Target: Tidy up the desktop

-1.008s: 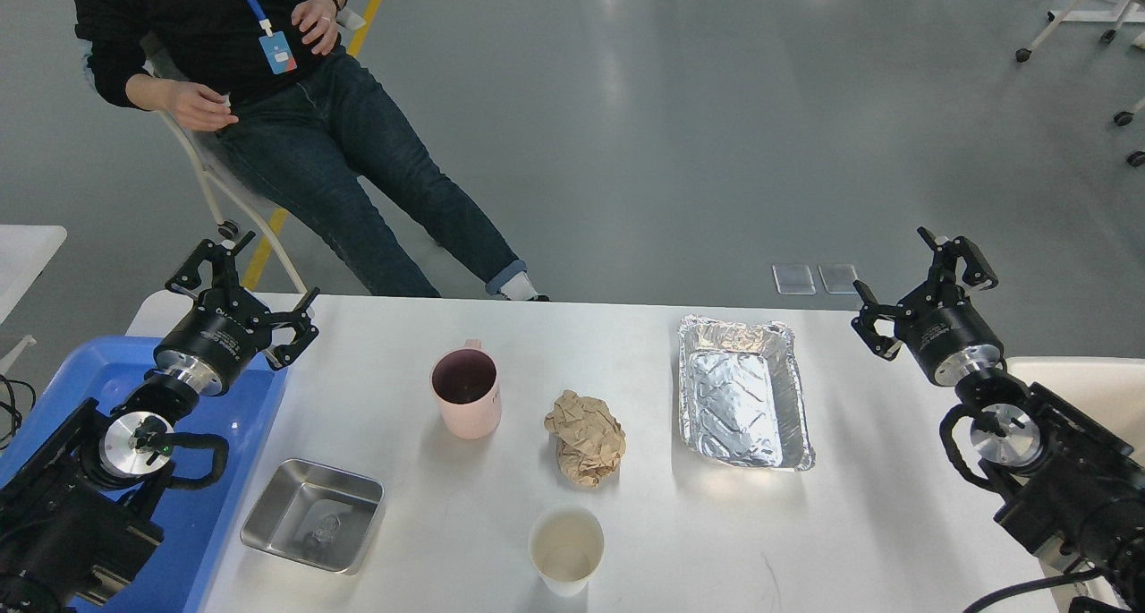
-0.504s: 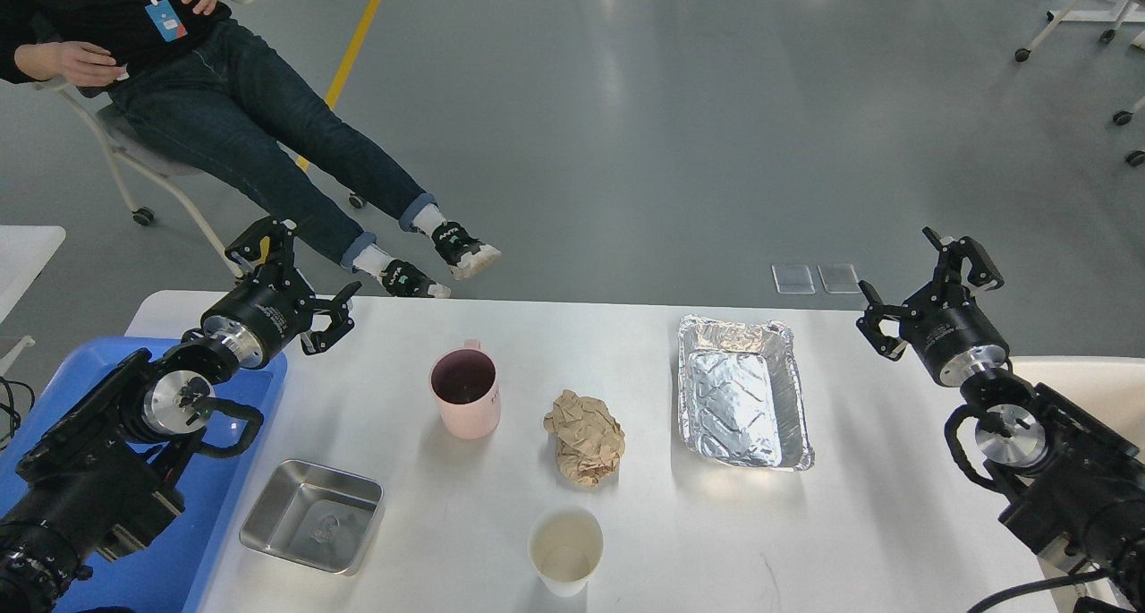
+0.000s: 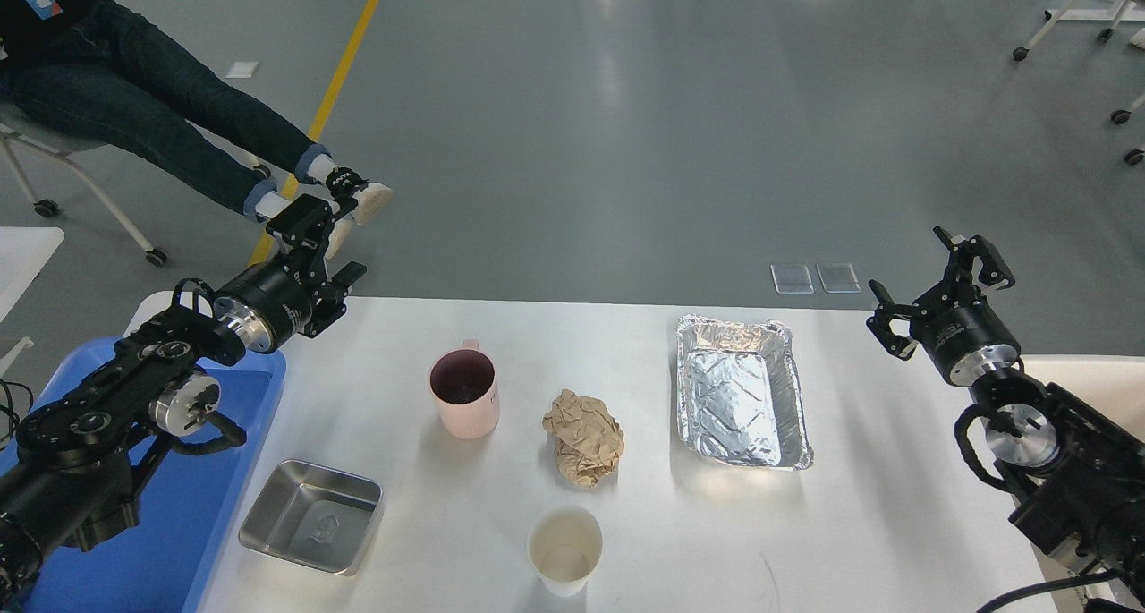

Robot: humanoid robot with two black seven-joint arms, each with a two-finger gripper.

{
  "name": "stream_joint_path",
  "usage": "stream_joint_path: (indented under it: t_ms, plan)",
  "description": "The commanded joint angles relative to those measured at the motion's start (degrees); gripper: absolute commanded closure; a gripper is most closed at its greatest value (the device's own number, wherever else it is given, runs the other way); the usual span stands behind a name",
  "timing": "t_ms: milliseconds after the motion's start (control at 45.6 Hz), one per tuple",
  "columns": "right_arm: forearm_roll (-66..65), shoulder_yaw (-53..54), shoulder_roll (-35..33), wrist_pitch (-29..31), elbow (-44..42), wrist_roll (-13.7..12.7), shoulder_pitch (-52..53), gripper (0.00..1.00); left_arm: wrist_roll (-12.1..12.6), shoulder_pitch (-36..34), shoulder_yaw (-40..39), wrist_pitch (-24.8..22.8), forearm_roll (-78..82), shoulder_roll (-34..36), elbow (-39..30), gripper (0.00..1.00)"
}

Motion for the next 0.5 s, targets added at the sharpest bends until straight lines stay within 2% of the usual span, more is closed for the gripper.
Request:
stream_joint_path:
  t_ms: [0, 241, 373, 394, 482]
  plan:
    - [0.0, 0.0, -0.1, 0.0, -0.1, 0.0, -0.1, 0.00, 0.9, 1.3, 6.5, -0.5, 0.0, 3.3, -2.5, 0.02]
    - [0.0, 0.0, -0.3, 0.0, 0.0, 0.0, -0.1, 0.00, 0.8, 5.1, 13.9, -1.3, 0.4, 10.5, -9.3, 0.02]
    - [0.0, 0.0, -0.4, 0.0, 0.0, 0.0, -0.1, 0.00, 0.9, 6.1, 20.0, -0.7, 0.8, 18.7, -16.2, 0.02]
    - [0.0, 0.0, -0.4, 0.0, 0.0, 0.0, -0.1, 0.00, 0.9, 6.5, 21.3, -0.6, 0.8, 21.8, -18.6, 0.02]
    - [0.0, 0.0, -0.3, 0.0, 0.0, 0.0, -0.2, 0.00, 0.9, 7.6, 22.7, -0.4, 0.8, 28.1, -23.8, 0.02]
